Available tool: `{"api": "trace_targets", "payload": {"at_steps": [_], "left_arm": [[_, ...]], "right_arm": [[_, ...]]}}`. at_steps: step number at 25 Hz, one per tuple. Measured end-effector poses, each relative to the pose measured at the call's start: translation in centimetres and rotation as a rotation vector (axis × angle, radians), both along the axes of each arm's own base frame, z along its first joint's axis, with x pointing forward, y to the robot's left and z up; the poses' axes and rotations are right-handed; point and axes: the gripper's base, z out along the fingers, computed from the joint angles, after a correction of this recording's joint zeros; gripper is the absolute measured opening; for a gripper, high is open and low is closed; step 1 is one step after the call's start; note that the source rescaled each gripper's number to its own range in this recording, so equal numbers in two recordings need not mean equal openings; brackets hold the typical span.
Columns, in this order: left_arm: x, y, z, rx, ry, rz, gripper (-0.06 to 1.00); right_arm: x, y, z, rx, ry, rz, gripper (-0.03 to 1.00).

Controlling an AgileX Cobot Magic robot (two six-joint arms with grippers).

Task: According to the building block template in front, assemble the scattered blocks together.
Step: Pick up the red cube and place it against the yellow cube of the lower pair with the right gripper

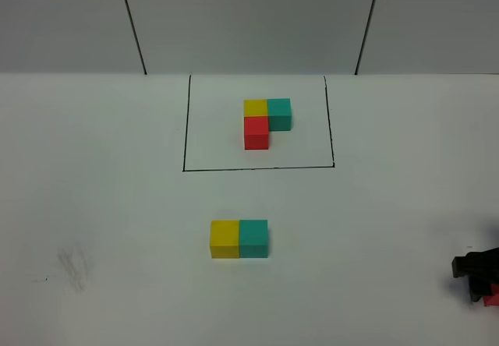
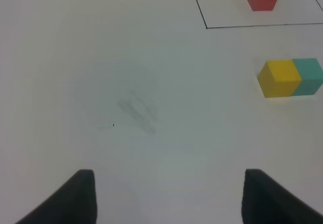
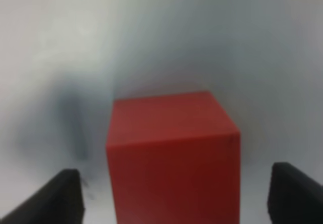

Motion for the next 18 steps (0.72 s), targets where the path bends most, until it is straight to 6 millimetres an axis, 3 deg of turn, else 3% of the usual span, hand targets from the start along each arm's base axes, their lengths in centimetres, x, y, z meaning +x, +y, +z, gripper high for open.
{"api": "trace_targets", "payload": {"at_steps": [7, 18], "left_arm": [[0.00, 0.00, 0.00, 0.000, 0.000, 0.000, 0.35], [0.00, 0.00, 0.00, 0.000, 0.000, 0.000, 0.35]], "right_arm": [[0.00, 0.01, 0.00, 0.000, 0.001, 0.010, 0.04], [0.00, 0.02, 0.00, 0.001, 0.002, 0.016, 0.02]]}}
